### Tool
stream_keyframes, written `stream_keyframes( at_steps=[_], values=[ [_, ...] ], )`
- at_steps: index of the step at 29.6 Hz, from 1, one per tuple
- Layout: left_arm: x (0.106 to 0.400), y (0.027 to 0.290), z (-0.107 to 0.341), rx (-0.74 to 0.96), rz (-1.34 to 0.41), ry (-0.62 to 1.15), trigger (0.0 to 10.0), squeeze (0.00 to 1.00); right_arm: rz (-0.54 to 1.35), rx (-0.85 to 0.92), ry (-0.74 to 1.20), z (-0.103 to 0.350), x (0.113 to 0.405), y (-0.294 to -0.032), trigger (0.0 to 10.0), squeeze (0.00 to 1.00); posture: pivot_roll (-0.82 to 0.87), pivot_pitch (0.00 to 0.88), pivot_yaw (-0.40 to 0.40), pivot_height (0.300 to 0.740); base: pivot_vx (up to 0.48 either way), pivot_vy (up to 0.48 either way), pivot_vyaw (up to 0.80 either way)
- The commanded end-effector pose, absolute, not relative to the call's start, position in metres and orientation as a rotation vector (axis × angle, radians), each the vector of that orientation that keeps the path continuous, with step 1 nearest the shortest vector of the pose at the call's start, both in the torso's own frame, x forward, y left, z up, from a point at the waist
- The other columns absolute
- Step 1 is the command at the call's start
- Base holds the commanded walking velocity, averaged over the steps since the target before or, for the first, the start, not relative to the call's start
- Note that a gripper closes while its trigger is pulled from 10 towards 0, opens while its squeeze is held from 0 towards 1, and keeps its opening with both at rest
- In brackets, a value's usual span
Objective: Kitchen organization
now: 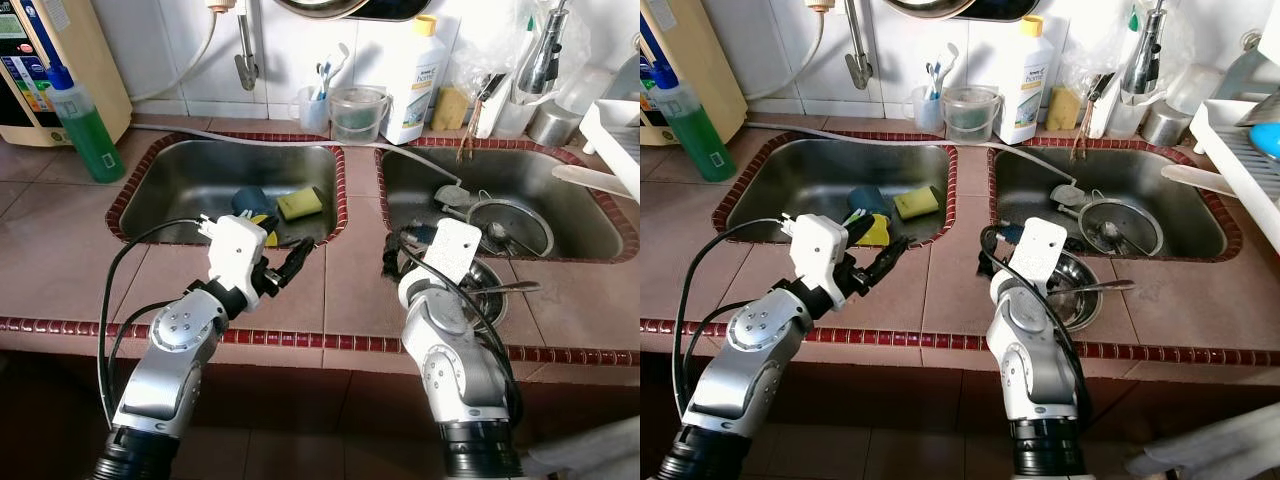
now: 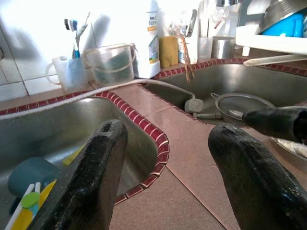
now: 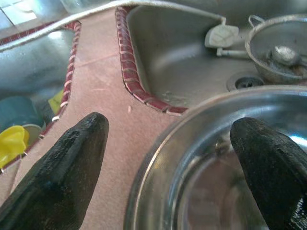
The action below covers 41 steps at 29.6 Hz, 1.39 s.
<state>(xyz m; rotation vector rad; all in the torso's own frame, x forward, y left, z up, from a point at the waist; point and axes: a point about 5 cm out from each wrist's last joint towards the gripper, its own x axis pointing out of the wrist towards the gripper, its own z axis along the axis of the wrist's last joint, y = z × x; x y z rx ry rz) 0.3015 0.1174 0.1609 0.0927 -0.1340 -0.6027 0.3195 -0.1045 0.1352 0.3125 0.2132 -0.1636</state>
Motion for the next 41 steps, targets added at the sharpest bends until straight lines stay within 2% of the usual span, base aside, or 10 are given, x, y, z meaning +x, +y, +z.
stream_keyframes(
  at_steps=[1, 41],
  values=[
    [0.300, 0.114, 0.161, 0.098, -0.621, -0.139, 10.0, 0.00, -0.121, 0.441, 0.272, 0.127, 0.312, -0.076, 10.0, 0.00, -0.15, 0.061, 0.001, 0.740, 0.000, 0.000, 0.00],
    [0.289, 0.106, 0.159, 0.072, -0.639, -0.129, 10.0, 0.00, 0.097, 0.582, 0.112, 0.147, 0.354, -0.067, 10.0, 0.00, -0.13, 0.068, 0.009, 0.740, 0.000, 0.000, 0.00]
  ],
)
